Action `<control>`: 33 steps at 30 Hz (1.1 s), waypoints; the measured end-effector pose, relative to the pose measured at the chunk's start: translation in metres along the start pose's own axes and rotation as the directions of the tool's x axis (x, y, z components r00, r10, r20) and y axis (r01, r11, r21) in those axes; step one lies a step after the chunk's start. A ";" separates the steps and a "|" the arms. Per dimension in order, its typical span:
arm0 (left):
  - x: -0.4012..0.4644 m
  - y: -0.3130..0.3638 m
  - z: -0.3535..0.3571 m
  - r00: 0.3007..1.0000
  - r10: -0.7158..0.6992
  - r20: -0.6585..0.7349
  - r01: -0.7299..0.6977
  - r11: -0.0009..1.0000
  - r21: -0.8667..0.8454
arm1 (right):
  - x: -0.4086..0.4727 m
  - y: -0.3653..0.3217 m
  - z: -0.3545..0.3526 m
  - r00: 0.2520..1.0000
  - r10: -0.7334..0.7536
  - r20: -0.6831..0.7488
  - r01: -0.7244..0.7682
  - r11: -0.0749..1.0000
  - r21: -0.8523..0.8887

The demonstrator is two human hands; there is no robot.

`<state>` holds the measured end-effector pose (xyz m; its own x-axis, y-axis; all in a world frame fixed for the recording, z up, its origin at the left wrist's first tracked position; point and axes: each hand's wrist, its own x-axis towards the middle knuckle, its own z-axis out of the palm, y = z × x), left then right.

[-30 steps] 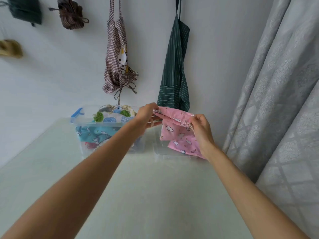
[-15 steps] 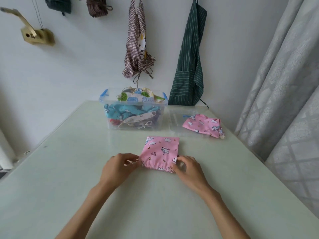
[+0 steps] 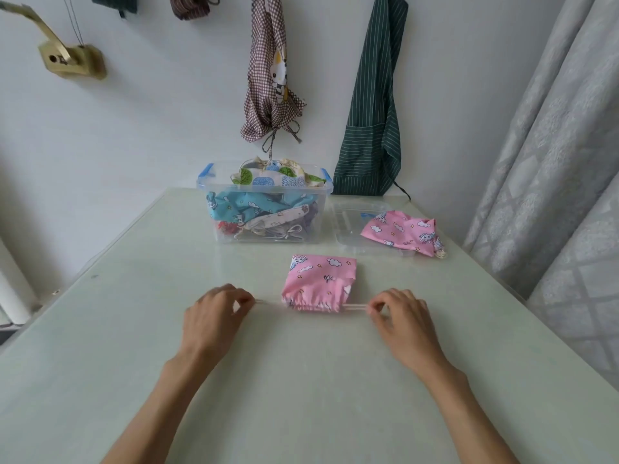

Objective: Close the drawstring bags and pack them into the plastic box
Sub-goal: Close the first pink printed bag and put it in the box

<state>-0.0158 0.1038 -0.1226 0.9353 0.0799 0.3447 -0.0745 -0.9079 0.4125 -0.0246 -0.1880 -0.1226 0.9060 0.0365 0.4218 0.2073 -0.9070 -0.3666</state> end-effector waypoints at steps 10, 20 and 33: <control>-0.001 -0.012 -0.006 0.992 -0.035 -0.123 0.039 0.999 0.027 | -0.004 0.029 -0.010 0.935 0.356 0.014 -0.356 0.935 0.007; -0.014 0.068 0.016 0.980 -0.026 0.197 0.014 0.998 0.066 | 0.009 -0.036 0.008 0.986 0.049 0.159 -0.045 0.999 -0.028; 0.060 0.083 0.018 0.851 -0.366 0.377 0.485 0.275 -0.830 | 0.091 -0.055 0.000 0.954 0.101 0.284 -0.180 0.946 0.270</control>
<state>0.0408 0.0256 -0.0827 0.9536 0.2450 -0.1750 0.1464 0.1307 0.9806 0.0463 -0.1345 -0.0642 0.9895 0.0625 0.1301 0.1325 -0.7513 -0.6466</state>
